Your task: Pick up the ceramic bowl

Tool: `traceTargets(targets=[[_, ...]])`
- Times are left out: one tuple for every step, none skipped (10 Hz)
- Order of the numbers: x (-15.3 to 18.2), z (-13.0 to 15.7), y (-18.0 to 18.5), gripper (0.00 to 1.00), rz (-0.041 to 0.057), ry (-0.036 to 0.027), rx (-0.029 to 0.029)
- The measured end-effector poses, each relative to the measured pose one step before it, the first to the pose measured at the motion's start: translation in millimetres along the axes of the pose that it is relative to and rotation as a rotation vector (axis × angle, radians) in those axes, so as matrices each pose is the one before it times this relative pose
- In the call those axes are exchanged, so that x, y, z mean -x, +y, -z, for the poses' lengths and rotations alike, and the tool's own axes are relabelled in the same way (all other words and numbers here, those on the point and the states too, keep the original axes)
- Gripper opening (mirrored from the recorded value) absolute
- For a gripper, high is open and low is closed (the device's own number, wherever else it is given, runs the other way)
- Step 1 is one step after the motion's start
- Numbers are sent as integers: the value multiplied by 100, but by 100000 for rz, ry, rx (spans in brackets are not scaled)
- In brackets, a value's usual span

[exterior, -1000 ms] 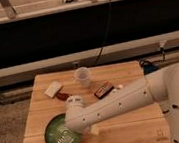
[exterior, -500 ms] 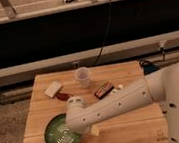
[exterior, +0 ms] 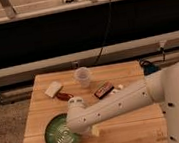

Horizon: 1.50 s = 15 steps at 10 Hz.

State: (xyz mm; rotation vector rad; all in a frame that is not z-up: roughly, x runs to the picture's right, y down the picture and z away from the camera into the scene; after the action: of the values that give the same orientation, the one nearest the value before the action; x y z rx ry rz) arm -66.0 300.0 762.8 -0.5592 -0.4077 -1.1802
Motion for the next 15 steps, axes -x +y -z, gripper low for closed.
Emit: traceTargets(targets=[[27,-101,-6,80,232,-214,26],[8,-75,17,77,236,-181,7],[15,-77,16,71,237,-158,-29],[3,-99,28,62,278,-191,-31],[14,-149,-82,53,268,-429,-598],[25,-115,17,51,315,-246,29],[16,-47,30,50,179,-98,86],[-13,-23,79,44,124,17,125],[-11,20,49,35,-16,-8,103],[-14,94,-57,26,12,41,-91],[14,58,2,14,-2,-32,23],[2,146,61,3,31,16,114],[-2,38,41,1,-28,-13,83],[15,102,-30,0,36,-14,-40],[-3,71,27,0,-41,-15,22]])
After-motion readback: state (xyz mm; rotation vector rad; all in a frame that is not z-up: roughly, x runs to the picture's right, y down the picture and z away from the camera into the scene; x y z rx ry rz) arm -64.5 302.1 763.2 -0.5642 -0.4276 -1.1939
